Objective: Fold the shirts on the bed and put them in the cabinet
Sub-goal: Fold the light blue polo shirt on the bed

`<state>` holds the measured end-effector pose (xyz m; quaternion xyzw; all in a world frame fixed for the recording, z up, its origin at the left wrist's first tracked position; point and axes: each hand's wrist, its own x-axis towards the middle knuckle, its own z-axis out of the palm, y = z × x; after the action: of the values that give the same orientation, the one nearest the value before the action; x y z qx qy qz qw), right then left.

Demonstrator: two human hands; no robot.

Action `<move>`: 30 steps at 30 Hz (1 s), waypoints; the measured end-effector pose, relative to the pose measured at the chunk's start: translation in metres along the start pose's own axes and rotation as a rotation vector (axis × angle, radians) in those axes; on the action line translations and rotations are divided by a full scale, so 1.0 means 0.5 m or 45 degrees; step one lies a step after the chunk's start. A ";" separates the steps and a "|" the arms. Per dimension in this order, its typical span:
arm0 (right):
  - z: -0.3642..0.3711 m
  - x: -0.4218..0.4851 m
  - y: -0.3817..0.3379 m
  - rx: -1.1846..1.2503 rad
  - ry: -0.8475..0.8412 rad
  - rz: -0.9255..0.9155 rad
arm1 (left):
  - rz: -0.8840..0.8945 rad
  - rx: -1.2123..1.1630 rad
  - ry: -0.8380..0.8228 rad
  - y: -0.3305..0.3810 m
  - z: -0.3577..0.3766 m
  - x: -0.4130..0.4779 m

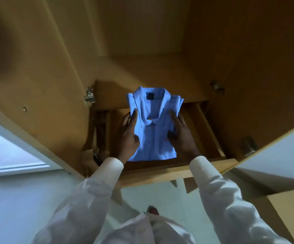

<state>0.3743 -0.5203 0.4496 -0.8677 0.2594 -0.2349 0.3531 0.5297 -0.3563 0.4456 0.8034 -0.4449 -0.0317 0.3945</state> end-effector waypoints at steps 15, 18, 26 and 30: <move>0.172 0.134 0.165 -0.015 -0.703 0.315 | -0.791 0.284 -0.276 -0.136 0.095 0.000; 0.186 0.112 0.183 -0.426 -0.864 0.422 | -0.819 0.574 -0.422 -0.170 0.119 -0.013; 0.229 0.047 0.185 -0.690 -1.002 0.366 | -0.603 0.780 -1.046 -0.179 0.149 -0.062; 0.245 0.030 0.184 -0.767 -1.023 0.351 | -0.716 0.777 -1.160 -0.191 0.135 -0.074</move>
<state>0.4318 -0.5261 0.3071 -0.9103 0.2712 0.2504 0.1871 0.5461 -0.3418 0.3245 0.8724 -0.3288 -0.3456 -0.1064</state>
